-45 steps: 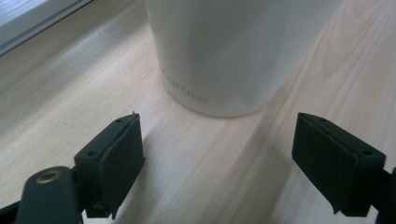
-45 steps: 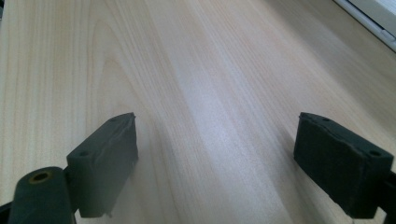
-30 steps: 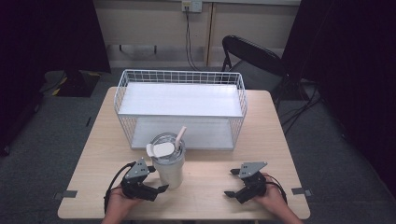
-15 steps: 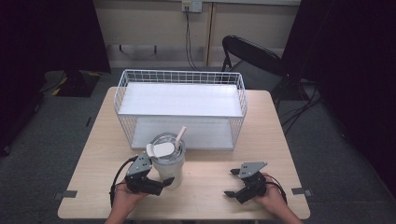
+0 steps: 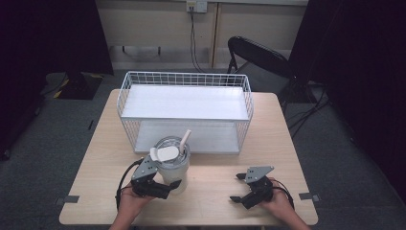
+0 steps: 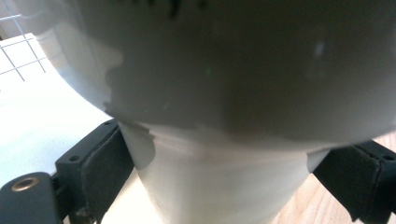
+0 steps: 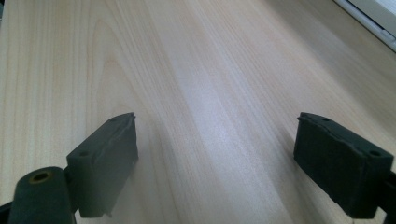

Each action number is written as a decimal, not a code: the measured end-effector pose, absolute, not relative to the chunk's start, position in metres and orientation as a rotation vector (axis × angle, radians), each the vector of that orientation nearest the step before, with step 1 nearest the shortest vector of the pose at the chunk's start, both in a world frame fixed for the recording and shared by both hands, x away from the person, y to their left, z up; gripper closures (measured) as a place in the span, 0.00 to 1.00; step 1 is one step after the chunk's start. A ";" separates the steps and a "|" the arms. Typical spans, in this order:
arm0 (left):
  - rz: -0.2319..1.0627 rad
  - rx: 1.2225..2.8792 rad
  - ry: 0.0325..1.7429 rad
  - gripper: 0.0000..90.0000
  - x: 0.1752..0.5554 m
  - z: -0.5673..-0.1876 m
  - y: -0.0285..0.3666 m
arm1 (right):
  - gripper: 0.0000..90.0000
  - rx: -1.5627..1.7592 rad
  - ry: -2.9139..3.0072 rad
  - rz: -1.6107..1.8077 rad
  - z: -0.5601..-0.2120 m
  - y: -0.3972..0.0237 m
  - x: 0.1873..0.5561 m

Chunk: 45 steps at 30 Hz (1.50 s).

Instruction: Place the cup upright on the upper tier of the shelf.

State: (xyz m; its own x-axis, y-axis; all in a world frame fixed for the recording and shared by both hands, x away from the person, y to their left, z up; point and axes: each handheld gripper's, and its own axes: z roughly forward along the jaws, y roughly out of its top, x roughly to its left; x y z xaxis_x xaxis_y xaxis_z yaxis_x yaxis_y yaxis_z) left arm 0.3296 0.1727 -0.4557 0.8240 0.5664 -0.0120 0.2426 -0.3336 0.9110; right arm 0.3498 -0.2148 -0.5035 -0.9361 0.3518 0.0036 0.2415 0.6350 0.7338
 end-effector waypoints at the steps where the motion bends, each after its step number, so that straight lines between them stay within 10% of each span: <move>1: 0.372 1.918 0.608 0.10 0.329 -0.456 0.172 | 0.15 0.495 2.712 1.186 -0.504 -0.215 0.350; 45: 0.397 1.779 0.567 0.10 0.335 -0.443 0.163 | 0.15 0.495 2.712 1.186 -0.504 -0.215 0.350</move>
State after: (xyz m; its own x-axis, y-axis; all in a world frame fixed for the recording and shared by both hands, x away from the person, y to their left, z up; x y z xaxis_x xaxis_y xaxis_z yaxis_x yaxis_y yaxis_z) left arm 0.3354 0.1630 -0.4435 0.8248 0.5650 -0.0221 0.1722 -0.2138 0.9616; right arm 0.3498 -0.2148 -0.5035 -0.9361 0.3518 0.0032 0.2412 0.6351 0.7338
